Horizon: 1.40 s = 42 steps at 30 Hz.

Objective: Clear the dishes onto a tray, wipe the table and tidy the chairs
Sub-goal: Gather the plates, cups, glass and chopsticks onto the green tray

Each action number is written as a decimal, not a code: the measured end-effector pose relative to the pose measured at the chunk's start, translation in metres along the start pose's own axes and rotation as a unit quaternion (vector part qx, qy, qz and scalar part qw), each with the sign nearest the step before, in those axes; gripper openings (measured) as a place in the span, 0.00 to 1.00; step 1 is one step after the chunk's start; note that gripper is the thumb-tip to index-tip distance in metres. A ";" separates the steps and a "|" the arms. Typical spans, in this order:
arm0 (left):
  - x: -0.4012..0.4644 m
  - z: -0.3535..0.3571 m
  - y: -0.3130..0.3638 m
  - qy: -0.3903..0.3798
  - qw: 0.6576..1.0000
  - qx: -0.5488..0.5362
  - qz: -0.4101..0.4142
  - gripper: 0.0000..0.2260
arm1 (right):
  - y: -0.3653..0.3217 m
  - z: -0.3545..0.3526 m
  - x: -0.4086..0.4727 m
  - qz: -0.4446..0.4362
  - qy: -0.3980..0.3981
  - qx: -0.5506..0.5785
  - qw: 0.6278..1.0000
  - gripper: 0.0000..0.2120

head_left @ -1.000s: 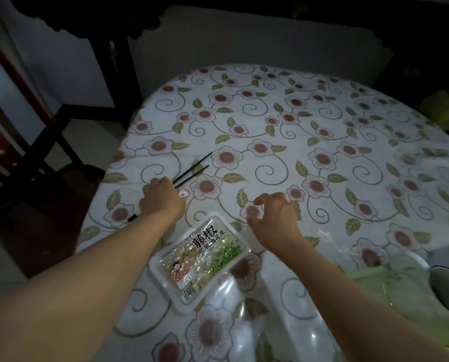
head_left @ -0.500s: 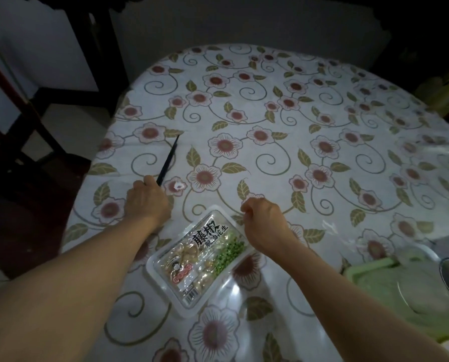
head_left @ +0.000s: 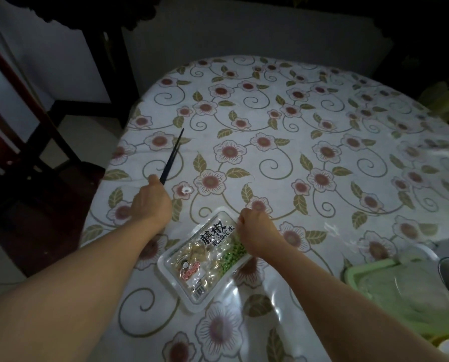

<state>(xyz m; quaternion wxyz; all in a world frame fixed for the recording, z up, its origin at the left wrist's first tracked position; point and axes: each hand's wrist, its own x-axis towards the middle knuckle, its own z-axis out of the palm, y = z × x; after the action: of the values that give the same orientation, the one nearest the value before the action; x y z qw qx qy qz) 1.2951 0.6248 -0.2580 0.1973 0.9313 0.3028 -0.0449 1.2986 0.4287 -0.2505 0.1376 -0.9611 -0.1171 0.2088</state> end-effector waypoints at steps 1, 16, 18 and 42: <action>-0.002 -0.003 0.006 0.008 1.000 -0.005 0.013 0.14 | 0.001 -0.004 -0.002 0.004 0.001 0.002 1.000 0.11; -0.003 -0.012 0.132 0.029 0.984 -0.170 0.032 0.10 | 0.134 -0.119 0.051 0.215 0.151 0.122 0.957 0.13; -0.002 -0.004 0.148 0.020 0.983 -0.183 0.017 0.11 | 0.149 -0.128 0.065 0.239 0.153 0.117 0.952 0.15; -0.154 0.024 0.229 -0.079 0.944 -0.321 0.015 0.13 | 0.182 -0.160 -0.040 0.094 0.099 0.333 0.933 0.09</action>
<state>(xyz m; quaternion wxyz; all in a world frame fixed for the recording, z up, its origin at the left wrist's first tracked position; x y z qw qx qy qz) 1.3043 0.3618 -0.1711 0.5098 0.8165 0.2705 -0.0162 1.3633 0.2125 -0.1525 0.4405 -0.8826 0.0641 0.1516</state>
